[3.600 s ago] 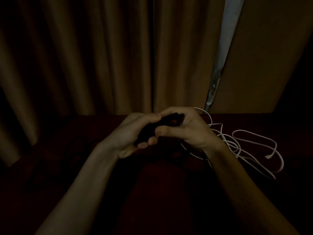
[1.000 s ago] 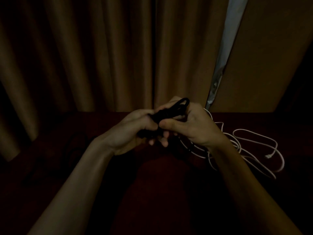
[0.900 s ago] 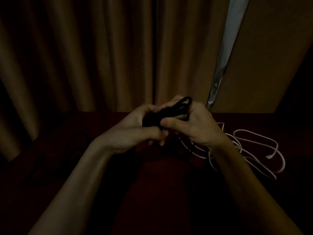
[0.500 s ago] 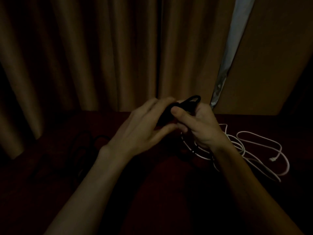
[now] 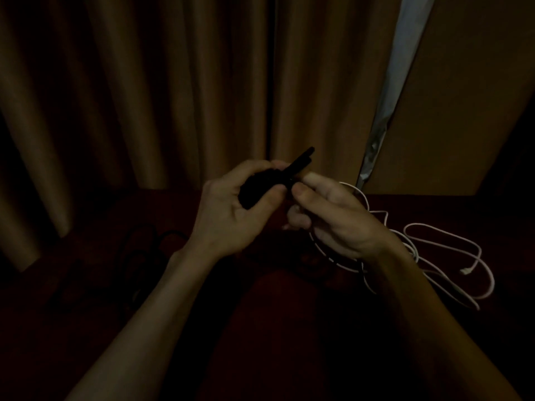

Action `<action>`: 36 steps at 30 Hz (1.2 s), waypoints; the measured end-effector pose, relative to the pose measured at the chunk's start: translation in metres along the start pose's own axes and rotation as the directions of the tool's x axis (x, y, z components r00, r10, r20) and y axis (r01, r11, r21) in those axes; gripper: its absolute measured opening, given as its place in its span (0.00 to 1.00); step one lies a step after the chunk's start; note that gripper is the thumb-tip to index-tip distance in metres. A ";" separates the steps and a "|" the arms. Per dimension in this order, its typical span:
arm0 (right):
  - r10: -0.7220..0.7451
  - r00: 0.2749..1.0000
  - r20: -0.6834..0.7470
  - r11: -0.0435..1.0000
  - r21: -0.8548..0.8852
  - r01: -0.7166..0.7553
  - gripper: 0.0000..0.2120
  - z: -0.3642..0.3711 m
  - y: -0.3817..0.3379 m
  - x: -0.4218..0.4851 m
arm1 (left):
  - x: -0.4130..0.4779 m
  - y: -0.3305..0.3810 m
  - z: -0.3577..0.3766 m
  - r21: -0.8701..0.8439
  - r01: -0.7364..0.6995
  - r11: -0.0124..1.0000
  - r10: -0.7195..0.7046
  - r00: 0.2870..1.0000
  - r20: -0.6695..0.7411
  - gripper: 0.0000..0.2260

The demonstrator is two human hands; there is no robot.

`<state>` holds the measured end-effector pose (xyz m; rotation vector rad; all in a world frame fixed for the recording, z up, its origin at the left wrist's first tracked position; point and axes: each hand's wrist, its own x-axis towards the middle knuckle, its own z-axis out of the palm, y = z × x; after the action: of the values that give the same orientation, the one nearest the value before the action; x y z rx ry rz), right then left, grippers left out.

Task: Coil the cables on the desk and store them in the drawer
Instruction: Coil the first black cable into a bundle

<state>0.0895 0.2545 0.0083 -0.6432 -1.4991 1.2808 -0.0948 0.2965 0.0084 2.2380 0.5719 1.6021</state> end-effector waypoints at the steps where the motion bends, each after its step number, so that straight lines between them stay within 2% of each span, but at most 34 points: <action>1: -0.002 1.000 0.019 0.999 0.039 0.001 0.24 -0.001 0.000 0.000 | 0.000 0.002 0.000 -0.075 0.050 0.996 -0.049 0.999 0.015 0.07; 3: -0.017 0.999 0.030 0.993 0.117 0.014 0.30 -0.002 0.001 0.001 | 0.002 0.007 0.002 -0.257 0.205 0.944 -0.188 0.978 0.091 0.04; 4: -0.037 0.999 0.032 0.991 0.131 0.032 0.31 -0.003 0.001 0.001 | 0.003 0.010 0.003 -0.356 0.306 0.883 -0.269 0.951 0.150 0.04; 7: -0.084 0.996 0.031 0.993 0.086 0.082 0.26 -0.005 0.000 -0.001 | 0.004 0.013 0.004 -0.546 0.569 0.614 -0.435 0.822 0.368 0.10; 10: -0.106 0.994 -0.020 0.991 -0.087 0.104 0.20 -0.007 -0.002 -0.004 | 0.005 0.014 0.001 -0.580 0.694 0.427 -0.433 0.720 0.542 0.16; 13: -0.123 0.990 -0.066 0.982 -0.154 0.112 0.14 -0.003 -0.006 -0.007 | 0.006 0.011 -0.001 -0.564 0.747 0.352 -0.410 0.664 0.625 0.17; 16: -0.119 0.991 -0.068 0.978 -0.181 0.106 0.15 -0.001 -0.011 -0.009 | 0.007 0.012 -0.002 -0.580 0.781 0.229 -0.386 0.620 0.683 0.12; 18: -0.095 0.993 -0.070 0.974 -0.214 0.078 0.17 -0.002 -0.012 -0.009 | 0.008 0.014 -0.002 -0.550 0.811 0.201 -0.395 0.580 0.712 0.11; 21: -0.113 0.991 -0.066 0.957 -0.275 0.090 0.15 -0.006 -0.011 -0.008 | 0.008 0.012 -0.004 -0.511 0.815 0.274 -0.411 0.579 0.704 0.12; 25: -0.184 0.981 -0.064 0.933 -0.324 0.154 0.13 -0.002 -0.011 -0.006 | 0.006 0.010 -0.005 -0.433 0.736 0.520 -0.424 0.663 0.617 0.12; 28: -0.157 0.984 -0.088 0.955 -0.267 0.129 0.08 0.003 -0.010 -0.005 | 0.007 0.009 -0.008 -0.373 0.674 0.637 -0.440 0.716 0.542 0.11; 30: -0.169 0.976 -0.138 0.937 -0.331 0.115 0.05 0.004 -0.008 -0.002 | 0.007 0.009 -0.014 -0.308 0.614 0.727 -0.407 0.746 0.527 0.15; 33: -0.170 0.962 -0.215 0.934 -0.346 0.088 0.06 0.003 -0.006 0.001 | 0.006 0.012 -0.013 -0.140 0.404 0.904 -0.321 0.858 0.402 0.21; 35: -0.161 0.957 -0.241 0.954 -0.285 0.089 0.06 0.002 -0.004 0.002 | 0.006 0.011 -0.007 0.059 0.128 0.990 -0.139 0.955 0.261 0.26; 36: -0.161 0.955 -0.249 0.961 -0.262 0.094 0.04 0.002 -0.003 0.002 | 0.005 0.007 -0.005 0.165 -0.019 0.986 -0.020 0.972 0.232 0.28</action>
<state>0.0881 0.2545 0.0123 -0.8325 -1.4582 0.8744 -0.0972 0.2934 0.0177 2.5018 0.6607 1.3061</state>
